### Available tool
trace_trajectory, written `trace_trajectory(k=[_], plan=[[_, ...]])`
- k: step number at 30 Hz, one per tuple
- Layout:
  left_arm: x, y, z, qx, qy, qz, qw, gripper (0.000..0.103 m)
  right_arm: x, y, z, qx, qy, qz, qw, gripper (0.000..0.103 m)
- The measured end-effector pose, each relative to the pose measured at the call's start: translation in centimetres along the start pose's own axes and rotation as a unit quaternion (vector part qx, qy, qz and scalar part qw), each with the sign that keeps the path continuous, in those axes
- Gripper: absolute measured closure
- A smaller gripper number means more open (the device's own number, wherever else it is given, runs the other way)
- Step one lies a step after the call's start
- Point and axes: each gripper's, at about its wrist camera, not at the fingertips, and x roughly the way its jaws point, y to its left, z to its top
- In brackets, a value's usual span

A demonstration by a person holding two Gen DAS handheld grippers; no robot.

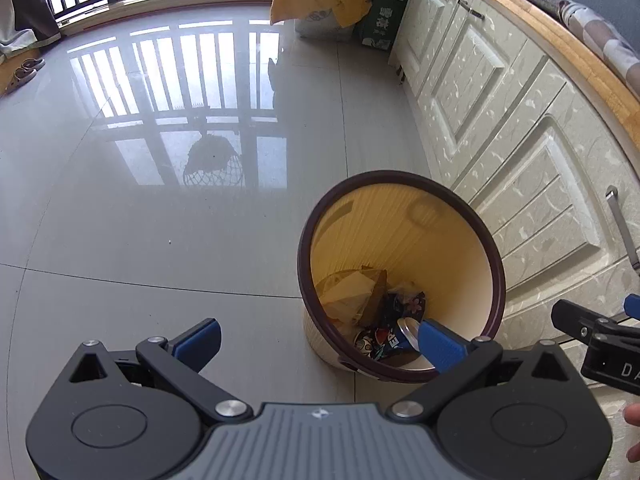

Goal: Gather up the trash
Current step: 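Withdraw both open tools from the wastebasket and turn back toward the bench, then reach the right tool to the clear bag while left tool reaches the red pack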

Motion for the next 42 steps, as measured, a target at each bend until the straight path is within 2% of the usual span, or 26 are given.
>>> trace_trajectory(k=[6, 14, 28, 35, 42], plan=[[-2.7, 0.0, 0.2, -0.004, -0.034, -0.005, 0.9994, 0.000, -3.0, 0.2, 0.3, -0.008, -0.027, 0.006, 1.000, 0.000], [-6.5, 0.1, -0.1, -0.007, -0.076, -0.013, 0.9970, 0.000, -7.9, 0.5, 0.6, -0.024, -0.088, 0.011, 0.996, 0.000], [-12.7, -0.7, -0.1, -0.006, -0.161, -0.023, 0.9866, 0.000, -14.1, -0.7, 1.0, -0.020, -0.182, -0.003, 0.983, 0.000], [-15.4, -2.8, 0.0, -0.007, -0.202, -0.040, 0.9785, 0.000, -17.0, -3.3, 1.9, 0.009, -0.230, -0.014, 0.973, 0.000], [-17.8, -6.8, 0.6, 0.024, -0.238, -0.061, 0.9691, 0.000, -19.8, -8.9, 2.9, 0.037, -0.272, -0.045, 0.961, 0.000]])
